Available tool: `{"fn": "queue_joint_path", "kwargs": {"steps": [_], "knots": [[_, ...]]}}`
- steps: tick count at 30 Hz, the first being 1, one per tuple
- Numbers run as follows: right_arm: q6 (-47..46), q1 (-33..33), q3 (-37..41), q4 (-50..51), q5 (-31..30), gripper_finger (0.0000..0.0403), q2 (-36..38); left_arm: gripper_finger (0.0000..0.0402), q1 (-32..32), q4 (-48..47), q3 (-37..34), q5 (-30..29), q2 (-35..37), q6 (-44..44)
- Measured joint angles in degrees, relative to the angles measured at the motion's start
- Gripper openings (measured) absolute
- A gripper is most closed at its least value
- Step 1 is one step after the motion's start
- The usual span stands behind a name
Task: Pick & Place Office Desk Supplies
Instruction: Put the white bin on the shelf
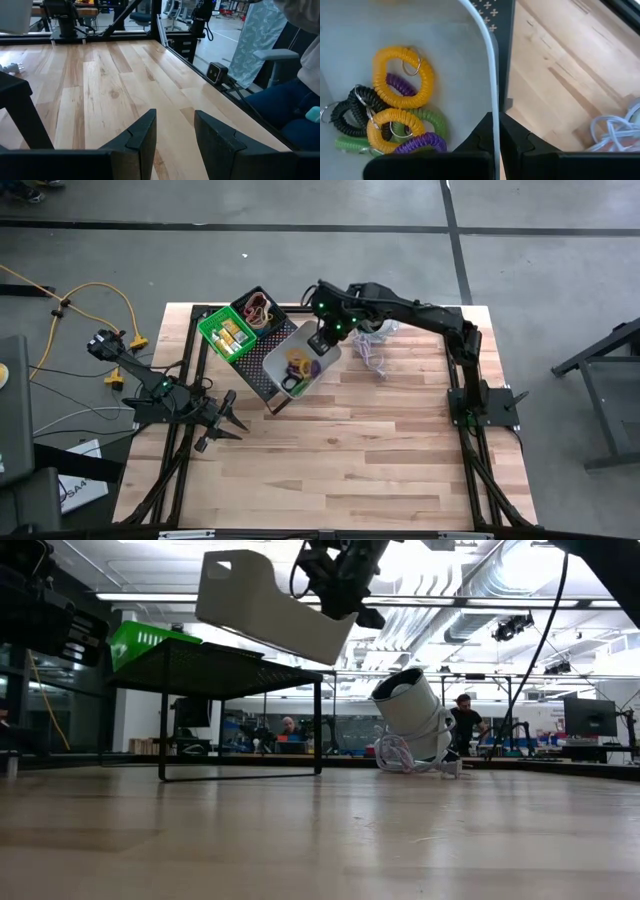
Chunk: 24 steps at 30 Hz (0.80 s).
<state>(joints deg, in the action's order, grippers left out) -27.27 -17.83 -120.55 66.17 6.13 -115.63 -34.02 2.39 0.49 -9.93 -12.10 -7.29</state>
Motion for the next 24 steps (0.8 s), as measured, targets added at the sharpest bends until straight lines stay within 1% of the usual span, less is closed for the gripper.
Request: {"fn": "queue_joint_path", "kwargs": {"steps": [3, 8, 17, 24], "knots": [[0.24, -0.3, 0.0, 0.0, -0.02, 0.0003, 0.0, 0.0128, 0.0, 0.0, 0.0, -0.02, -0.01, 0.0], [0.24, -0.75, 0.02, 0.02, 2.24, 0.0004, 0.0, 0.0128, -0.02, 0.0, 0.0, -0.04, 0.0, 0.0], [-1.23, -2.52, 0.02, -0.3, 4.36, 0.0004, 0.0, 0.0128, -0.01, 0.0, 0.0, -0.09, -0.02, 0.0], [-0.42, -2.06, 0.04, 0.0, 4.55, 0.0004, 0.0, 0.0128, 0.0, 0.0, 0.0, -0.28, 0.0, 0.0]]}}
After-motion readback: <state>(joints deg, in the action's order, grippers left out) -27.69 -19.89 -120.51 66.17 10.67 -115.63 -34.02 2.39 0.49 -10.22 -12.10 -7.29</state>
